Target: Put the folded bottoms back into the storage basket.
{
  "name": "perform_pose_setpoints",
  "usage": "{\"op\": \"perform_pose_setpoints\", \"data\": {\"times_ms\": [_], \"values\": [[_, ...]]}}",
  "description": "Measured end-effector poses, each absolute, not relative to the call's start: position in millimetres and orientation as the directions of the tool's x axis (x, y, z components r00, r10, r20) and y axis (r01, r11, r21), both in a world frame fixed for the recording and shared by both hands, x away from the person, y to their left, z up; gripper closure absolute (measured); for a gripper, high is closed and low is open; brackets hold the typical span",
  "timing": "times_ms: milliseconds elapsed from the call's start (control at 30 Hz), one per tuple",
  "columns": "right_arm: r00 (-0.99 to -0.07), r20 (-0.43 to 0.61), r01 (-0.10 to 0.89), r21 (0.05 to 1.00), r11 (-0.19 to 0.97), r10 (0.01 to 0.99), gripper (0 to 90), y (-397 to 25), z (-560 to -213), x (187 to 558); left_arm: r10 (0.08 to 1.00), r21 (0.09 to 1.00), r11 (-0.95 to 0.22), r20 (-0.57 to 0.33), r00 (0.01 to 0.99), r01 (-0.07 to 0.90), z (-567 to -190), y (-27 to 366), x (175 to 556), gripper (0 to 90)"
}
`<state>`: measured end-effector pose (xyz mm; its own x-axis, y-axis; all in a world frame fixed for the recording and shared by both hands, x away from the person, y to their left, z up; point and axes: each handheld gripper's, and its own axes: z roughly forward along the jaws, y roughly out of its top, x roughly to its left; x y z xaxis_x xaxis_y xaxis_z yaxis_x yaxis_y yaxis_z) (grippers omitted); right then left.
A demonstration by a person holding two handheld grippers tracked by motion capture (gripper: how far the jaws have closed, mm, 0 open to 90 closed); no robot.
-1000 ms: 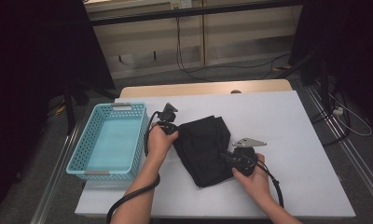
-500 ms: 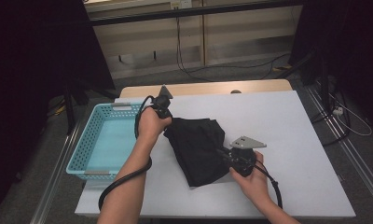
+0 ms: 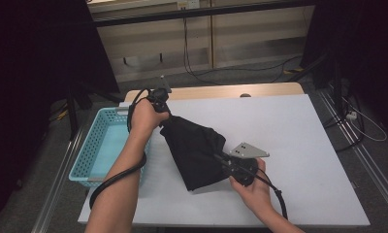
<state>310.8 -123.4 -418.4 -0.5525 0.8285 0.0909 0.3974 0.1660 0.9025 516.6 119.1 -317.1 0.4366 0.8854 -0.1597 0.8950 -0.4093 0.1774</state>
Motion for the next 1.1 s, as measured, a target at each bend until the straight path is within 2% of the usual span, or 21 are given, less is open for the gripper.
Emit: {"op": "perform_pose_setpoints", "data": {"times_ms": [767,1100], "values": [[-0.586,0.103,0.307,0.946,0.103,0.804,81.1,-101.1,-394.0,310.1,0.892,0.19,-0.396,-0.153,0.425,0.898,-259.9,143.5,516.5,82.8],[-0.596,0.102,0.297,0.95,0.101,0.796,81.0,-92.5,-391.1,311.7,0.899,0.156,-0.404,-0.115,0.423,0.901,-246.0,146.4,518.9,82.8]]}}
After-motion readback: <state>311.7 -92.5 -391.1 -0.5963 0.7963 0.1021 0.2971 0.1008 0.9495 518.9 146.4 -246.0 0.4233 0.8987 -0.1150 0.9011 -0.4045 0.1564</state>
